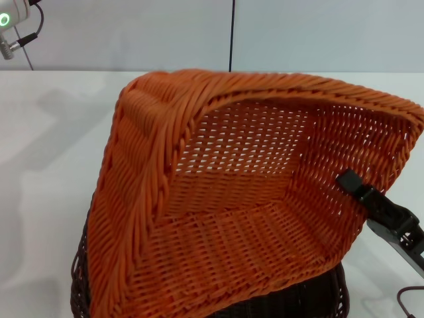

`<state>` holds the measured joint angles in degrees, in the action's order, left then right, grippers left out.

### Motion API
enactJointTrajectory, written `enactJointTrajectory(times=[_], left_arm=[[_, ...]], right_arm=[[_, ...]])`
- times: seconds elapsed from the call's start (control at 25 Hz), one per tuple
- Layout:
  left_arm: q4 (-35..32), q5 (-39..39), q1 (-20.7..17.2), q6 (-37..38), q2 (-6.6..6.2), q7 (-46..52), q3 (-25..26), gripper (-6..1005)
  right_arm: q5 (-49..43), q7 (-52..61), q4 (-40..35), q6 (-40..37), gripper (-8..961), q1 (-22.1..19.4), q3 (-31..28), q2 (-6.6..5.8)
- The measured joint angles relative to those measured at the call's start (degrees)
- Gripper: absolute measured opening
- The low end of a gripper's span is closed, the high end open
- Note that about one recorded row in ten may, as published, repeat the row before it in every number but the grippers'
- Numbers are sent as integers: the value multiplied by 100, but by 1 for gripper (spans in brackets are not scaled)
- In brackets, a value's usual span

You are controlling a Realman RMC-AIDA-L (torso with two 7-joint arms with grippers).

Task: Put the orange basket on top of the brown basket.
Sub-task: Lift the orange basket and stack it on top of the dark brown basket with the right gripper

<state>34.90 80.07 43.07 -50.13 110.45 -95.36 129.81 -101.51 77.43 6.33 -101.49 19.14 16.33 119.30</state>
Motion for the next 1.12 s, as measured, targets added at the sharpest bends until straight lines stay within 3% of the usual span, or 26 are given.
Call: enactJointTrajectory(times=[1.12], left_arm=[[-4, -36, 20, 31, -17, 13, -186, 859]], right_arm=[[-625, 129, 39, -577, 150, -532, 11, -40]])
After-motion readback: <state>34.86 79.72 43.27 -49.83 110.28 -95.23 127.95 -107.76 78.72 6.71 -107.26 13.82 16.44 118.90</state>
